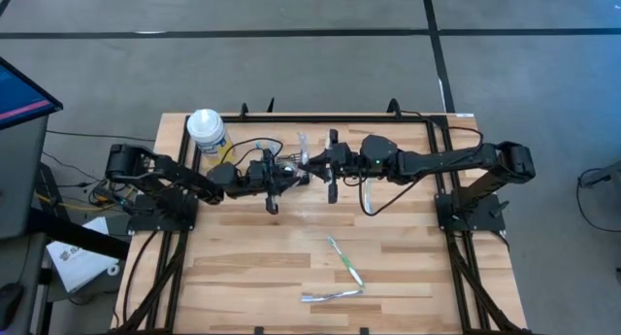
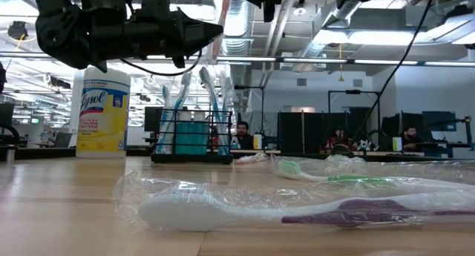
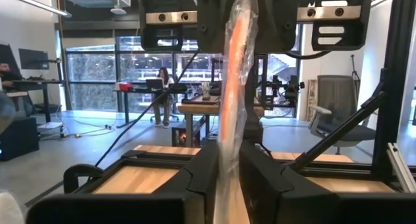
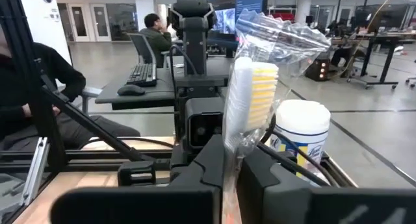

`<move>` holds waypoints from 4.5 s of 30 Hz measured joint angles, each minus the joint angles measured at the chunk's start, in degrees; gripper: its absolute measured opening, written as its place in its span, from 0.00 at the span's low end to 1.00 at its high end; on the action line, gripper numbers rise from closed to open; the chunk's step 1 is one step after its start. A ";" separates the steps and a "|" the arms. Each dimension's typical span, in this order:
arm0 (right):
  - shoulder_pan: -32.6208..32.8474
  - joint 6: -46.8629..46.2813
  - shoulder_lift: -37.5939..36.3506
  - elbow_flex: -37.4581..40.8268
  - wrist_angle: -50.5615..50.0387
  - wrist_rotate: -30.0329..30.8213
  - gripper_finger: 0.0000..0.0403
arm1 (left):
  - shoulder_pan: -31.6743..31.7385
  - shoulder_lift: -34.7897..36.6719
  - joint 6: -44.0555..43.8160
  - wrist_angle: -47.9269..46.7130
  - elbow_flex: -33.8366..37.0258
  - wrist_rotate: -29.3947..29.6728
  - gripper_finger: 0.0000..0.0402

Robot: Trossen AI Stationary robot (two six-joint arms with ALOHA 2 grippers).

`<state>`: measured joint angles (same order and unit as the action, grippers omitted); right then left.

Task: Pick & Place toothbrushing station
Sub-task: Put the right orange toothbrush into the mesh organizer

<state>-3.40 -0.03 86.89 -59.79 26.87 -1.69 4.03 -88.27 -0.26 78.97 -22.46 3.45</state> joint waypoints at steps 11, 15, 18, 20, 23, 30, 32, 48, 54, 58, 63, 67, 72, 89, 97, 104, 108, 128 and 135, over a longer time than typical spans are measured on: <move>-0.75 0.06 0.00 0.00 -1.41 -0.10 0.02 | -0.22 0.02 -0.01 1.15 0.02 -0.09 0.26; -1.20 0.06 0.04 0.00 -1.55 -0.20 0.01 | -0.22 0.02 -0.01 2.23 0.02 0.12 0.30; -1.59 0.06 0.04 0.00 -2.25 -0.24 0.01 | -0.22 0.51 -0.01 2.19 0.02 0.08 0.33; -2.19 0.06 0.04 0.00 -2.77 -0.22 0.01 | -0.35 0.90 -0.01 3.05 -0.03 -0.21 0.35; -3.31 0.06 0.04 0.02 -3.34 -0.22 0.01 | -1.12 1.79 -0.03 2.31 0.00 -0.22 0.36; -6.37 0.06 0.04 0.02 -3.45 -0.22 0.01 | -3.52 4.54 0.27 2.37 0.00 -0.25 0.36; -7.24 0.06 0.04 0.02 -3.73 -0.47 0.01 | -4.03 5.10 0.30 2.47 0.00 -0.22 0.36; -11.82 0.04 4.17 0.09 -3.19 -1.51 0.02 | -4.15 5.14 0.40 2.31 0.00 -0.05 0.36; -12.59 0.04 6.78 0.03 -0.48 -1.53 0.02 | -4.13 5.14 0.40 2.31 0.00 0.06 0.36; -13.05 0.04 7.29 0.07 -0.64 -1.53 0.02 | -4.13 5.11 0.40 2.31 0.02 0.04 0.36; -13.27 0.11 7.23 0.07 -0.57 -1.55 0.02 | -4.13 5.09 0.40 2.28 0.02 0.01 0.36; -13.31 0.07 7.25 0.07 -0.39 -1.55 0.02 | -4.13 5.09 0.40 2.31 0.02 -0.01 0.36; -13.16 0.05 9.75 0.23 1.98 -2.37 0.02 | -4.12 5.09 0.40 2.31 0.04 -0.21 0.36; -14.38 -1.88 15.65 0.02 6.31 -3.45 0.02 | -4.09 5.09 0.40 2.31 0.04 -0.16 0.36; -14.76 -2.95 17.73 0.08 6.99 -3.56 0.02 | -4.09 5.09 0.38 2.31 0.04 0.06 0.36; -14.64 -3.53 20.31 0.13 7.55 -3.93 0.02 | -4.07 5.09 0.38 2.28 0.04 0.01 0.36; -14.69 -3.91 20.31 0.11 7.54 -4.00 0.03 | -4.07 5.08 0.38 2.28 0.04 0.01 0.36; -13.49 -3.17 23.74 0.07 8.92 -4.72 0.09 | -4.07 5.09 0.37 2.27 0.04 -0.20 0.36; -13.50 -3.00 23.74 0.07 8.90 -4.90 0.10 | -4.07 5.08 0.38 2.27 0.04 -0.16 0.36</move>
<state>-16.90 -3.03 110.63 -59.72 35.77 -6.59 -0.03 -83.19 0.12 81.24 -22.41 3.29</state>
